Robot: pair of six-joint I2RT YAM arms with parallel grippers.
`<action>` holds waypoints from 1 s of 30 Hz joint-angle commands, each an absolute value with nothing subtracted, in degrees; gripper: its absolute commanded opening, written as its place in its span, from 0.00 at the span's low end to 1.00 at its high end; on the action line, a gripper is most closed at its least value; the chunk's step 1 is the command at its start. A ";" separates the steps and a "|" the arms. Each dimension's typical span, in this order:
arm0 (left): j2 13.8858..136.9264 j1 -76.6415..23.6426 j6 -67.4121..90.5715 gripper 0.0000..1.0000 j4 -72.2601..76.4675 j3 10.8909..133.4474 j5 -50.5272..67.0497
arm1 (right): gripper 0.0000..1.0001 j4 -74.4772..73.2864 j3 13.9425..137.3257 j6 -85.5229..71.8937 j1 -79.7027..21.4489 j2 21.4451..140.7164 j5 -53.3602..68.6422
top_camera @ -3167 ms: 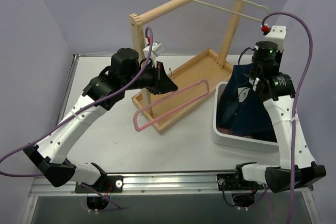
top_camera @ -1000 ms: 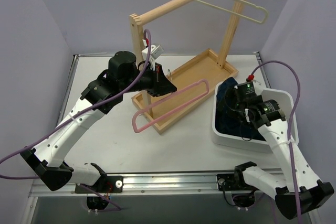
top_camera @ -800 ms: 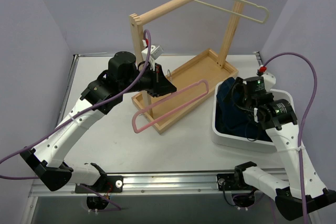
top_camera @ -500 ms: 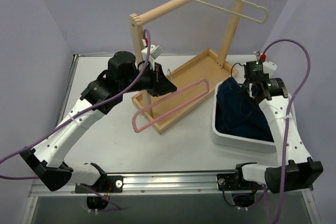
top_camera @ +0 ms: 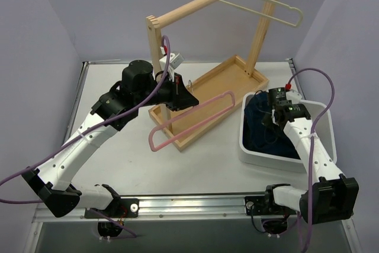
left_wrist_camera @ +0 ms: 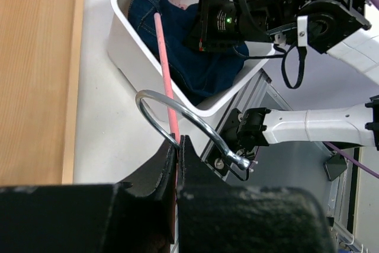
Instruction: Remove the skirt from the hanger
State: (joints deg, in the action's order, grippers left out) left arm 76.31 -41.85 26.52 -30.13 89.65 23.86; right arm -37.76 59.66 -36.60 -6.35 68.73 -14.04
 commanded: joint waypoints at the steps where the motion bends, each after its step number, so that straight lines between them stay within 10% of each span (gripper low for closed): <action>1: 75.32 -41.75 26.63 0.02 -26.28 89.39 25.05 | 0.00 -37.71 55.38 -42.27 -5.98 66.36 -14.41; 16: 73.65 -41.75 26.63 0.02 -26.02 86.40 24.87 | 0.05 -30.76 42.54 -46.06 -6.24 71.45 -8.61; 30: 74.79 -41.75 26.37 0.02 -28.04 89.73 25.66 | 0.46 -50.52 68.87 -40.62 -8.61 64.42 -12.40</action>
